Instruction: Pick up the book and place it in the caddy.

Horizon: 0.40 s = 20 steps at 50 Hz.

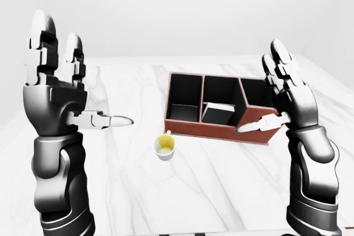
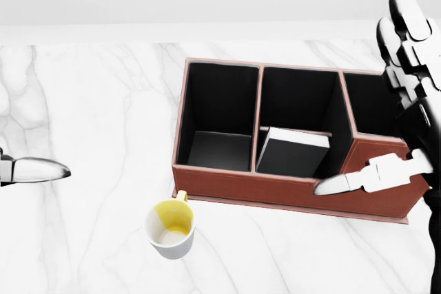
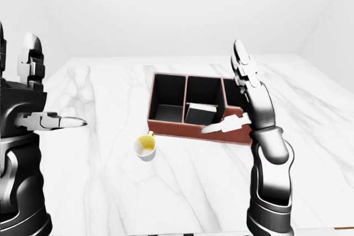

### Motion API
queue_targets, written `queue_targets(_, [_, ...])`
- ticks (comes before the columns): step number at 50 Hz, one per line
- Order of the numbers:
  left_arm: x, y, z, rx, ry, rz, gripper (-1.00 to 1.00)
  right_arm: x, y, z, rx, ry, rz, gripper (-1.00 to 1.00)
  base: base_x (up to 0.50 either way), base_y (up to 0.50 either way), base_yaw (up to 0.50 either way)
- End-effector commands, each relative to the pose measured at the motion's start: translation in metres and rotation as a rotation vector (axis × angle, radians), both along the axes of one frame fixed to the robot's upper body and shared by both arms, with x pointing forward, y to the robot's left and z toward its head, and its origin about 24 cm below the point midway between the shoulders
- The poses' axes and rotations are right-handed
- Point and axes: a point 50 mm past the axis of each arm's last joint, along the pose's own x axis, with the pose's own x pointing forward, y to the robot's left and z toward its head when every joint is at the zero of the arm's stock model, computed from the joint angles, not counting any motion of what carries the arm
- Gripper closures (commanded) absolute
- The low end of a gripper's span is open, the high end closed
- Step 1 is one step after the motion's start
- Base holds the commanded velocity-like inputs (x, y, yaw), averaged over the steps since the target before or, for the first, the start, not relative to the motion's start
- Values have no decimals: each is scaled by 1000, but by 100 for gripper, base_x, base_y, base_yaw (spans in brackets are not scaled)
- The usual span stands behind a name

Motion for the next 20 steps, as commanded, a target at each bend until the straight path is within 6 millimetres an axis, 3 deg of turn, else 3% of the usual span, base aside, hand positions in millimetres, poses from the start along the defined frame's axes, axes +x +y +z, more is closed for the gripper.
queue_targets(1, [-46, -2, -2, 6, -60, -27, -100, -38, -12, -17, 193, 9, 47, -100, 0, 0, 0])
queue_targets(10, [-80, 4, 3, 3, -127, -8, -100, -75, -15, -27, 396, -84, 108, -100, 0, 0, 0])
queue_targets(18, [-109, 15, 8, -35, -180, 9, -100, -87, 8, -81, 622, 70, 273, -100, 0, 0, 0])
queue_targets(20, [-111, 15, 8, -32, -179, 12, -100, -86, 11, -87, 641, 97, 284, -100, 0, 0, 0])
